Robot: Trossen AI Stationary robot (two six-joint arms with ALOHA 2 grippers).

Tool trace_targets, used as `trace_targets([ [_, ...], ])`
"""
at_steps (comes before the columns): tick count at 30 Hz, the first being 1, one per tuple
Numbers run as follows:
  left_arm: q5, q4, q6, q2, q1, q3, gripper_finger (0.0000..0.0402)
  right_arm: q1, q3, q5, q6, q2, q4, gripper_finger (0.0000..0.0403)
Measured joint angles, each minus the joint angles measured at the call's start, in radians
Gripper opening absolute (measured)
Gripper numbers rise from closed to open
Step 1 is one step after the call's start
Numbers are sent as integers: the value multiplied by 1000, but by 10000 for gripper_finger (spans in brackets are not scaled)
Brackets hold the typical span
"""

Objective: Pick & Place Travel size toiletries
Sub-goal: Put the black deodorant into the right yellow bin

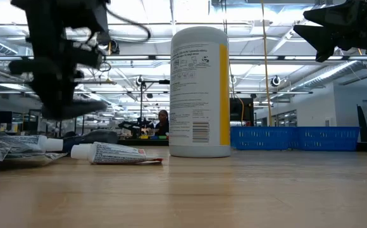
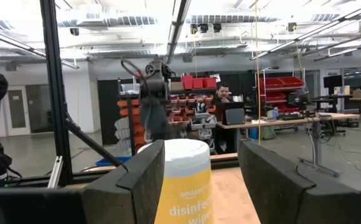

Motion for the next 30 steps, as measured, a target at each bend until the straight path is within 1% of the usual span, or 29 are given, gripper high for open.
trace_targets([
  [4, -47, 3, -78, -64, -7, 85, 191, 0, 0, 0, 11, 0, 2, 196],
  [8, -94, 65, -72, -103, -13, 181, 191, 0, 0, 0, 15, 0, 16, 196],
  [13, -117, 199, 15, -107, -14, 272, 191, 0, 0, 1, 54, 18, 50, 196],
  [16, -118, 357, 97, -103, -14, 288, 191, 0, 0, 1, 53, 56, 117, 196],
  [21, -81, 596, 238, -79, -12, 288, 191, 0, 18, -3, 2, 163, 295, 196],
  [25, -44, 736, 289, -40, -11, 288, 191, 0, 85, -3, -31, 288, 275, 196],
  [30, 13, 898, 326, 29, -10, 288, 191, 0, 212, -4, -78, 485, 312, 196],
])
